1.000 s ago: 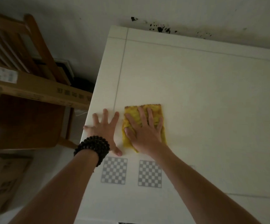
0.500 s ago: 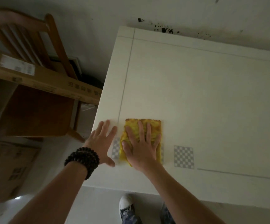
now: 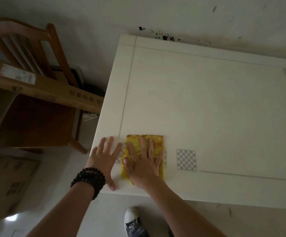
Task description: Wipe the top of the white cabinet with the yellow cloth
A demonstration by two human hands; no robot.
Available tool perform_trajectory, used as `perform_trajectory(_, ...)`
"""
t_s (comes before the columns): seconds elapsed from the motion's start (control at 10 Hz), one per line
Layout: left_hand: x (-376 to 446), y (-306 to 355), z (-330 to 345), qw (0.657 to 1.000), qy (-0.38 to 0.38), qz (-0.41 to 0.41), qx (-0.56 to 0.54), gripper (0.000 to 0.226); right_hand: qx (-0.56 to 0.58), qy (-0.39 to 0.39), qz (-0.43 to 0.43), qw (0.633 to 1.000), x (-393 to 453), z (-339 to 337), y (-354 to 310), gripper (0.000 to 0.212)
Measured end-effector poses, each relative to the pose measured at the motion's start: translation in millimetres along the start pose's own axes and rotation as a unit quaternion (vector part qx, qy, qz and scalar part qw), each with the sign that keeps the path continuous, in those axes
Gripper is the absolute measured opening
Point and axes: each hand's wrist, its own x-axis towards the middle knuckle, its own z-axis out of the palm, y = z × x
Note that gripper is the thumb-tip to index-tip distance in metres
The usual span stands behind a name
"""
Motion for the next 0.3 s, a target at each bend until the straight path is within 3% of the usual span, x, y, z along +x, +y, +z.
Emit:
perform_trajectory(0.1,-1.8,-0.5,0.2,1.000,-0.002,0.000,-0.015,0.153,-0.006,-0.027,-0.002,1.000,-1.3,-3.5,-2.2,0.061)
perform_trajectory(0.2,-6.1,-5.3,-7.5,0.995,0.012,0.005,-0.098,0.144,-0.001,-0.043,-0.001,0.999,-5.9,-16.2,-2.6,0.063)
perform_trajectory(0.3,-11.5,-8.1,-31.3,0.979,0.047,0.022,-0.197,0.128,0.062,-0.006,-0.025,0.998,-14.2,-40.0,3.0,0.062)
